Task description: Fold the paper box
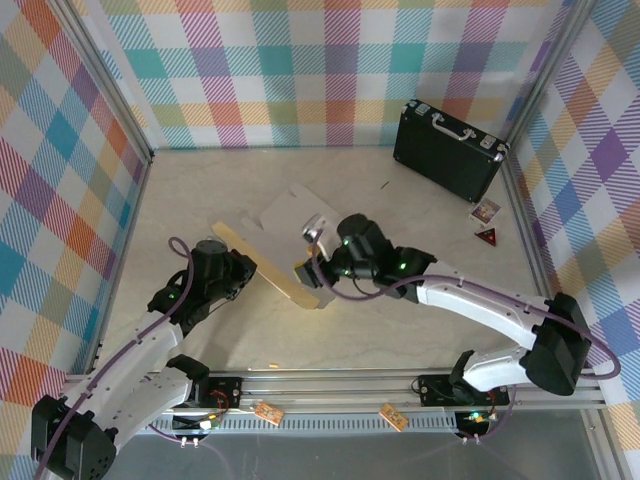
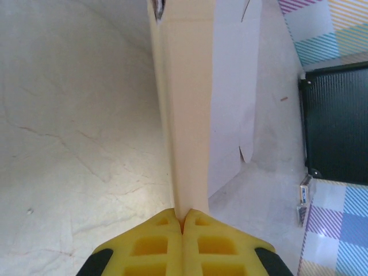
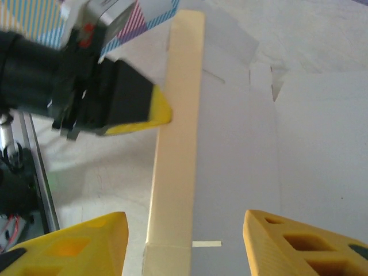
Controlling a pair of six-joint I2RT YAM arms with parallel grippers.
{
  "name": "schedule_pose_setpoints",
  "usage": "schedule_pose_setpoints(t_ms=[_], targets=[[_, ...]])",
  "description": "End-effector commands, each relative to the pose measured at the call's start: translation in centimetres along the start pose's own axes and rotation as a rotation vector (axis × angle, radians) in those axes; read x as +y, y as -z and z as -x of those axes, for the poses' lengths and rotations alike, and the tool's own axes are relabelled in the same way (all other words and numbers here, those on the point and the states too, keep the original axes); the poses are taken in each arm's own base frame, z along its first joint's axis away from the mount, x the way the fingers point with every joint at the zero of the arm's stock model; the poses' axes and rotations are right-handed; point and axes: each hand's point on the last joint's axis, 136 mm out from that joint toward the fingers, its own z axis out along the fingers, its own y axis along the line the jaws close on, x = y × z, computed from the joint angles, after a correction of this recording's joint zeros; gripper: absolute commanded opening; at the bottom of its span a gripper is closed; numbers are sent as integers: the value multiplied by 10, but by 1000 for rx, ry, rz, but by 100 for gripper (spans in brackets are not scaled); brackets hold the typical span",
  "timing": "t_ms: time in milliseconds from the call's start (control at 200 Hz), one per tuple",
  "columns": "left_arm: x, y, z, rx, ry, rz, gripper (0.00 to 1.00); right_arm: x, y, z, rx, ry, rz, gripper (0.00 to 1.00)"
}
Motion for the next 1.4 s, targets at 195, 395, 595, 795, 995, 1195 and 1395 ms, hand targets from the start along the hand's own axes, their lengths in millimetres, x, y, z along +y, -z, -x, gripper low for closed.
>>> schedule_pose_setpoints(t_ms=[195,395,595,795,995,1195,1395], targets=[[6,18,0,11,48,97,0,32,-42,-25,126,234,-112,54],[6,25,2,3,56,108,0,43,-64,-30,168,326,-128,54],[4,28,2,4,66,114,0,49,-75,-41,195,365,-120,53],[4,27,2,9,69,124,0,53,-83,-49,218,392,-109,51],[5,27,1,14,75,124,0,50,-87,-50,216,418,-133,19],[8,25,0,20,62,143,2,46,-83,-46,190,477,-149,0],[14,30,7,-26,40,165,52,40,-79,-54,209,490,-171,0]])
